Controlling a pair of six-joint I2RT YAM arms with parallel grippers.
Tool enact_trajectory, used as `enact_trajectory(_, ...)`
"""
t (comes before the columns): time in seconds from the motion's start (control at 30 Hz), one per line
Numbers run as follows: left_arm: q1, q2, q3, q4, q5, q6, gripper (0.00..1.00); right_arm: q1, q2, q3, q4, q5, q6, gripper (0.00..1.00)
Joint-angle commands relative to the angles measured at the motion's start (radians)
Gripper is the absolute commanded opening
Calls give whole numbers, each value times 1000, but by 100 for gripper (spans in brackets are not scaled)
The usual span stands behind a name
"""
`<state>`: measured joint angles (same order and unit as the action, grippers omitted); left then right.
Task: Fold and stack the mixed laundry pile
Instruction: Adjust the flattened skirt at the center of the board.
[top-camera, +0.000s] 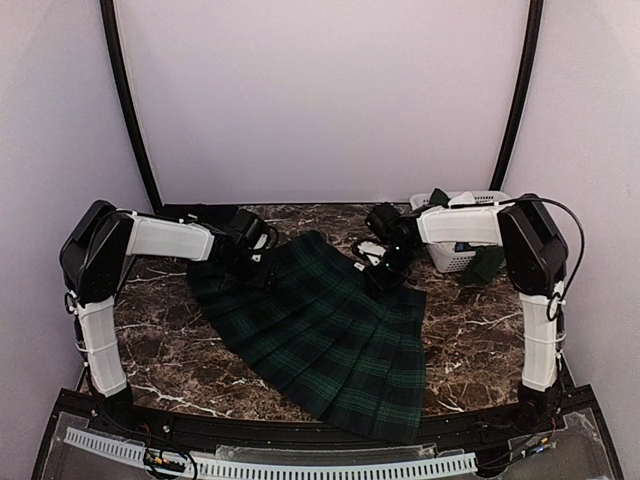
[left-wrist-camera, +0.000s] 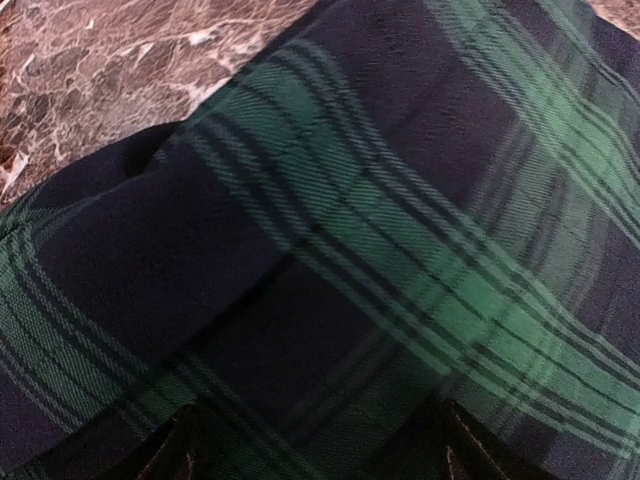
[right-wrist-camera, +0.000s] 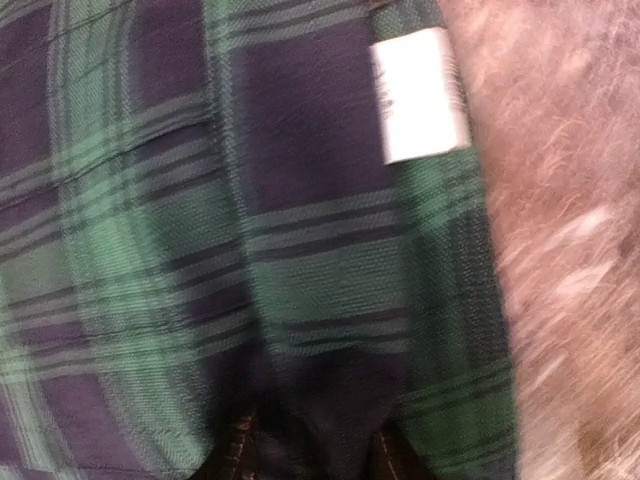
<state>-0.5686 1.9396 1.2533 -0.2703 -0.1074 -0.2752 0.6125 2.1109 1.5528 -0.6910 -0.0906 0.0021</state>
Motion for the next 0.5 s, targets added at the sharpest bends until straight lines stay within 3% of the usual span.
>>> enact_trajectory(0.0,47,32,45,-48,-24,-9,78,55,-124,-94,-28,-70,70,47)
enact_trajectory(0.07,74,52,67,-42,-11,3,78,49,-191,-101,-18,-54,79,63)
enact_trajectory(0.17,114,94,136,-50,13,35,77,10,-252,-55,-38,-40,74,72)
enact_trajectory(0.3,141,209,311,-87,48,87,76,-36,-277,-6,-75,-36,37,72)
enact_trajectory(0.47,142,305,514,-144,77,134,76,-42,-312,-78,-62,-118,4,59)
